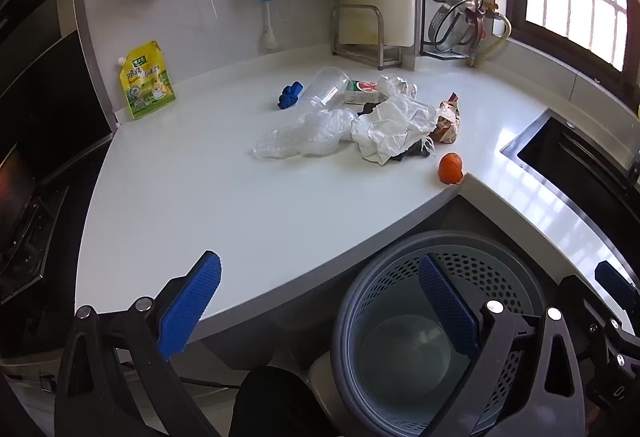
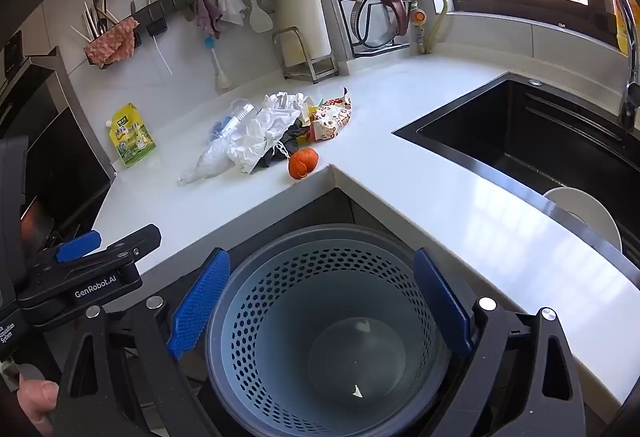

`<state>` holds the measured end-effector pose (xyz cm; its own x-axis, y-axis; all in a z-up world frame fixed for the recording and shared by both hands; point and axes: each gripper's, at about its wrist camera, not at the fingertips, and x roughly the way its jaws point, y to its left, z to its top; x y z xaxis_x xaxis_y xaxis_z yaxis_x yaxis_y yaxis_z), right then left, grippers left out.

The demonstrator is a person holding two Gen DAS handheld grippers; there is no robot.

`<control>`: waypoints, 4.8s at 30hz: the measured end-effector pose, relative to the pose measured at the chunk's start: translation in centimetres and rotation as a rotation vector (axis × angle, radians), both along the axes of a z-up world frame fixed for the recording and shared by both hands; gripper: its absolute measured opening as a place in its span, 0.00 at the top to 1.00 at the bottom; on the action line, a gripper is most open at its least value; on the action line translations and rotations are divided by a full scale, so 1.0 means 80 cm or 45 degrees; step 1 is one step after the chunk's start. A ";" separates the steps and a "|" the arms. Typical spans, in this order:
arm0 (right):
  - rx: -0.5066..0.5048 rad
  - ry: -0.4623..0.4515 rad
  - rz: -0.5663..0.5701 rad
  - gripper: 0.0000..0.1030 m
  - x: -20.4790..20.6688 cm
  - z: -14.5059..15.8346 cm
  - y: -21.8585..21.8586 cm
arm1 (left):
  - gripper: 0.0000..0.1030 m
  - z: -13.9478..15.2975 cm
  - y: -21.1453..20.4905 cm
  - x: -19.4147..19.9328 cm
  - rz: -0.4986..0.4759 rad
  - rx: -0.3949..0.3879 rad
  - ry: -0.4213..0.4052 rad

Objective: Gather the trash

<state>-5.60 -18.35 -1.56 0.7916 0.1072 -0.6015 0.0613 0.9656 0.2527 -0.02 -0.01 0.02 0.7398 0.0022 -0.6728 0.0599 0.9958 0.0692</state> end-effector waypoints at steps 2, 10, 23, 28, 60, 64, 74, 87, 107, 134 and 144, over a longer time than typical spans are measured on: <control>0.000 -0.004 -0.002 0.14 0.000 0.001 0.001 | 0.06 0.000 0.000 0.000 0.003 0.006 -0.002; 0.002 -0.023 -0.021 0.14 -0.003 0.001 -0.002 | 0.06 0.000 0.000 0.001 0.007 0.002 -0.001; -0.016 -0.022 -0.009 0.14 -0.011 0.011 0.002 | 0.06 -0.002 0.006 -0.006 0.018 -0.018 0.002; -0.022 -0.025 -0.007 0.14 -0.011 0.011 0.002 | 0.06 -0.003 0.011 -0.007 0.032 -0.030 -0.003; -0.028 -0.045 -0.004 0.14 -0.016 0.015 0.005 | 0.06 -0.001 0.014 -0.013 0.041 -0.037 -0.012; -0.030 -0.045 -0.004 0.14 -0.016 0.015 0.005 | 0.06 0.000 0.014 -0.014 0.041 -0.035 -0.014; -0.026 -0.046 -0.002 0.14 -0.017 0.015 0.005 | 0.06 0.000 0.017 -0.016 0.048 -0.038 -0.015; -0.011 -0.047 0.012 0.14 -0.019 0.016 0.007 | 0.06 0.000 0.018 -0.017 0.051 -0.041 -0.015; -0.033 0.002 0.032 0.14 0.033 -0.018 0.008 | 0.06 -0.015 0.047 0.035 0.094 -0.030 -0.026; -0.210 0.032 0.033 0.15 0.217 -0.050 0.025 | 0.06 -0.042 0.046 0.159 0.050 -0.068 -0.010; -0.308 0.057 0.067 0.35 0.238 -0.058 0.042 | 0.06 -0.043 0.044 0.165 0.030 -0.082 -0.006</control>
